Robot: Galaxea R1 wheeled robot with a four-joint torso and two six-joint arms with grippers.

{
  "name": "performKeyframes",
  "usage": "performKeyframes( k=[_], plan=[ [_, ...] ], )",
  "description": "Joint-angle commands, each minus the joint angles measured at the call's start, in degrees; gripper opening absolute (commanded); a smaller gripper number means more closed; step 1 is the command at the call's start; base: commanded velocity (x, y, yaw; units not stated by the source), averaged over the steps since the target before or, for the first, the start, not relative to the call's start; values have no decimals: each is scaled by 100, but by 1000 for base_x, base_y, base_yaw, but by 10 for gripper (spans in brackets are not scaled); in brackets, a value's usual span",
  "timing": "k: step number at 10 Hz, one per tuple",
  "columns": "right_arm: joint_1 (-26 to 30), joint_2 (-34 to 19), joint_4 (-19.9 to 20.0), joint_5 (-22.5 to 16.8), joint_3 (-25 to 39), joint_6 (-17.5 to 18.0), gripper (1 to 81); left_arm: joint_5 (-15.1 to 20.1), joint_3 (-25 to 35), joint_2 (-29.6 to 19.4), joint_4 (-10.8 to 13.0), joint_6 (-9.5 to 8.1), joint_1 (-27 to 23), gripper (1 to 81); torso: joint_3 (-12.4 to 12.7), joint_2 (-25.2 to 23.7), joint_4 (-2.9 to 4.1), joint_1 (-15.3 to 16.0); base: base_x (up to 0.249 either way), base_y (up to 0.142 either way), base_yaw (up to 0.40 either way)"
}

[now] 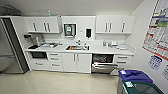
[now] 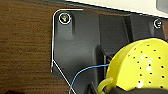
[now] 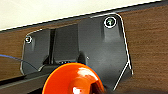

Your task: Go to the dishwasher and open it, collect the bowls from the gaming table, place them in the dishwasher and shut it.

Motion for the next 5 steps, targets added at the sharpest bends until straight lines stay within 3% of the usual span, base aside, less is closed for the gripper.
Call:
performKeyframes(
  k=[1, 5],
  plan=[
    [291, -78, -91, -276, -4, -18, 10, 342, -7, -13, -4, 48, -313, 10, 0, 0, 0, 0, 140, 0, 0],
    [300, -78, -109, -276, -4, -18, 10, 342, -16, -5, -12, 48, -313, 10, 0, 0, 0, 2, 138, 0, 0]
  ],
)
